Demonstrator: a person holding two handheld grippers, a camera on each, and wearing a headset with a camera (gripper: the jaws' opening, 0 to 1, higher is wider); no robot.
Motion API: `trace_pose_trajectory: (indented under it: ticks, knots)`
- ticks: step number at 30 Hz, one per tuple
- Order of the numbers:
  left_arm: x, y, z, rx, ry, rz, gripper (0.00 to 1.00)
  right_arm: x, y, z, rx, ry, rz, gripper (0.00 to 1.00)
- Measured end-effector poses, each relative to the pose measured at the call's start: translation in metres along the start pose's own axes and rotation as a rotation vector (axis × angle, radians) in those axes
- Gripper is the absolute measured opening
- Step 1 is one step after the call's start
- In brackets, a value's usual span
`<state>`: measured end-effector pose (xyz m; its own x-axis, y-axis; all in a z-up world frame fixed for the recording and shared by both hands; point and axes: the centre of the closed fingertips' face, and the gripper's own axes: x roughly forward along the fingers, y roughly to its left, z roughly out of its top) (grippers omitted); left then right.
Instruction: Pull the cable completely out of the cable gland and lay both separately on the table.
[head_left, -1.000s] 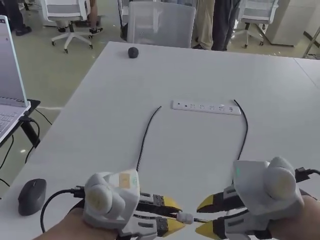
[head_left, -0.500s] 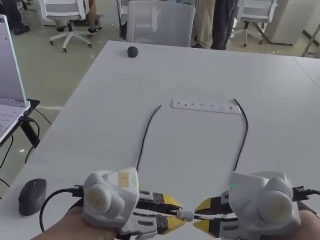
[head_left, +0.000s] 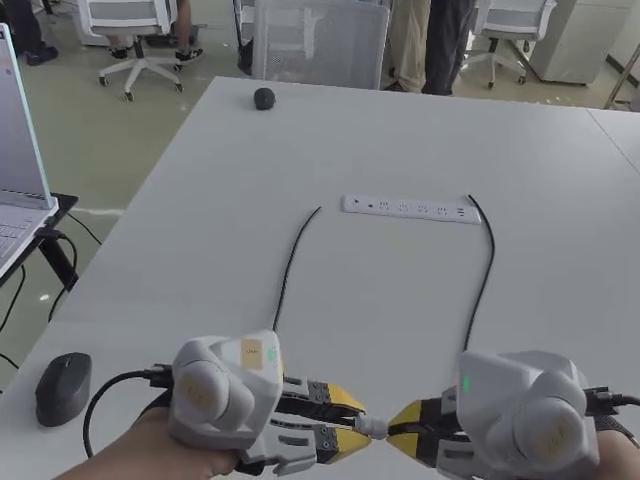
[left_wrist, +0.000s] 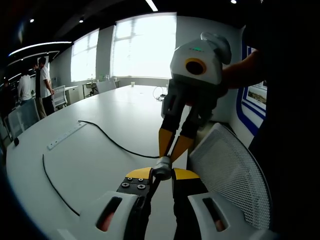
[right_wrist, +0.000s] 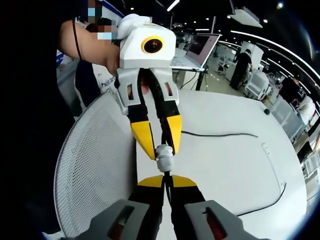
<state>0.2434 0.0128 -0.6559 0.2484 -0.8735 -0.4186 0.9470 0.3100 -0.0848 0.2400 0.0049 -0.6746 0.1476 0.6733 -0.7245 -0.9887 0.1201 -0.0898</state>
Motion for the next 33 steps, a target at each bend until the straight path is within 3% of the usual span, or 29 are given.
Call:
trace_pose_trajectory:
  ticks: [12, 21, 33]
  knots:
    - [-0.001, 0.006, 0.005, -0.017, -0.011, 0.023, 0.15, -0.003, -0.011, -0.004, 0.068, -0.008, -0.045, 0.00]
    - [-0.001, 0.002, 0.007, -0.023, -0.014, 0.024, 0.15, -0.004, -0.010, -0.008, 0.111, -0.009, -0.046, 0.00]
    - [-0.002, 0.005, 0.006, -0.037, -0.022, 0.031, 0.15, -0.007, -0.023, -0.033, 0.223, 0.013, -0.102, 0.00]
